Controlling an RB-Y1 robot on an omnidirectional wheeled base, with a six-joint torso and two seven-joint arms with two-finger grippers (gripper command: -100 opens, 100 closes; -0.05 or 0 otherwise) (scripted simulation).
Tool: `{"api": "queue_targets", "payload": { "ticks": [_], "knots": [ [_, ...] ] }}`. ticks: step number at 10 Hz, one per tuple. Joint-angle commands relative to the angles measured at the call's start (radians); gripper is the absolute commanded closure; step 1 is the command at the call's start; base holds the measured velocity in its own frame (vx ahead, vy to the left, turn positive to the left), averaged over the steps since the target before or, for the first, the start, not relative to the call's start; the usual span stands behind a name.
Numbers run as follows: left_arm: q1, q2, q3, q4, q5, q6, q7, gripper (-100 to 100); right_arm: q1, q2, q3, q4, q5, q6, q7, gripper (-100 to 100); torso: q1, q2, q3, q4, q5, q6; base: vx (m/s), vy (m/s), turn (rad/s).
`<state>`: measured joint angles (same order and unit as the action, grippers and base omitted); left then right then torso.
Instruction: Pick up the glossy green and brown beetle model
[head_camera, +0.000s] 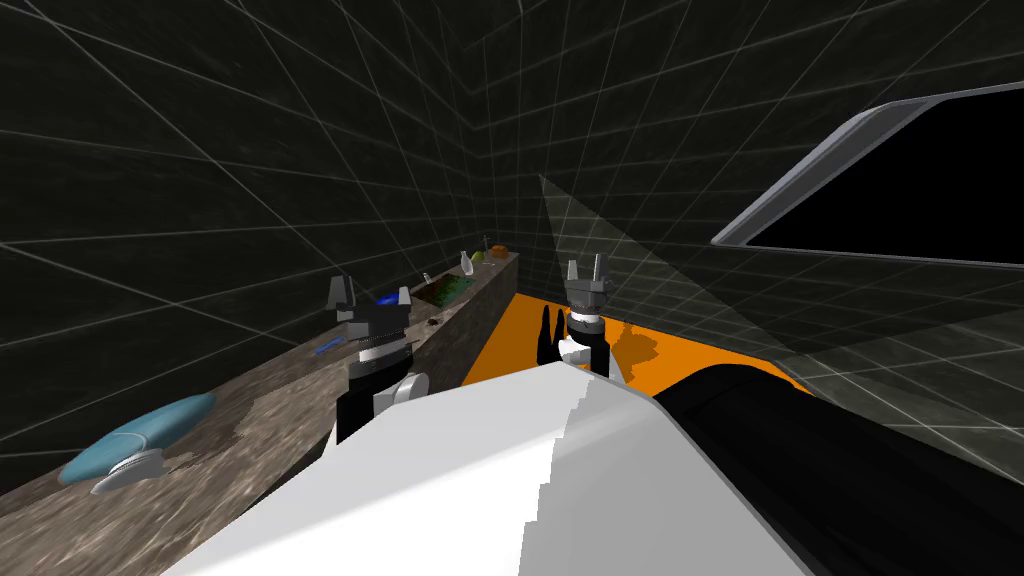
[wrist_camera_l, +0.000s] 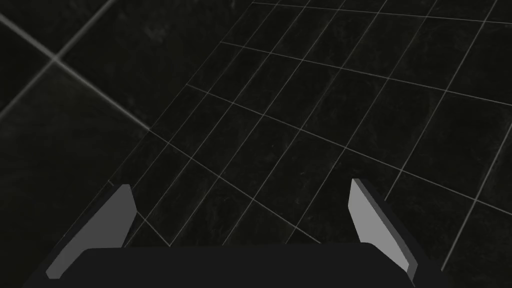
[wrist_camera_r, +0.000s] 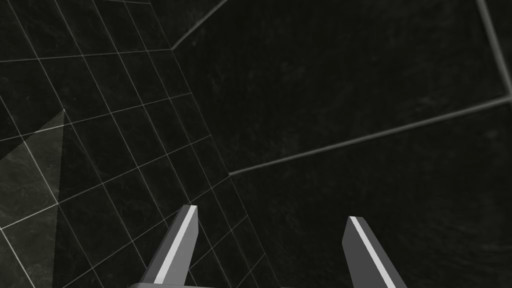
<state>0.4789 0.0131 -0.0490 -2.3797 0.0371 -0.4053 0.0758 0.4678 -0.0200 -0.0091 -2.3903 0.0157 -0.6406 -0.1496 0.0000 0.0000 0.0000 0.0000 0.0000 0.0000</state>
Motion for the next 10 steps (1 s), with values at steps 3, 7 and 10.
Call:
{"api": "queue_targets", "payload": {
  "ticks": [3, 7, 10],
  "knots": [
    [-0.024, 0.087, 0.048, -0.014, 0.037, 0.094, 0.061, -100, 0.0, 0.0, 0.0, 0.0, 0.0, 0.0, 0.0, 0, -0.003, 0.001, 0.0, 0.0, -0.001, 0.0, -0.009, -0.048, -0.045],
    [-0.044, 0.129, 0.083, -0.023, 0.067, 0.178, 0.108, -100, 0.0, 0.0, 0.0, 0.0, 0.0, 0.0, 0.0, 0, -0.005, 0.0, 0.0, 0.0, -0.001, 0.0, -0.003, -0.06, -0.029],
    [-0.068, 0.169, 0.125, -0.031, 0.103, 0.261, 0.166, -100, 0.0, 0.0, 0.0, 0.0, 0.0, 0.0, 0.0, 0, -0.002, 0.0, 0.0, 0.0, -0.001, 0.0, 0.008, -0.041, -0.037]
  ]
}}
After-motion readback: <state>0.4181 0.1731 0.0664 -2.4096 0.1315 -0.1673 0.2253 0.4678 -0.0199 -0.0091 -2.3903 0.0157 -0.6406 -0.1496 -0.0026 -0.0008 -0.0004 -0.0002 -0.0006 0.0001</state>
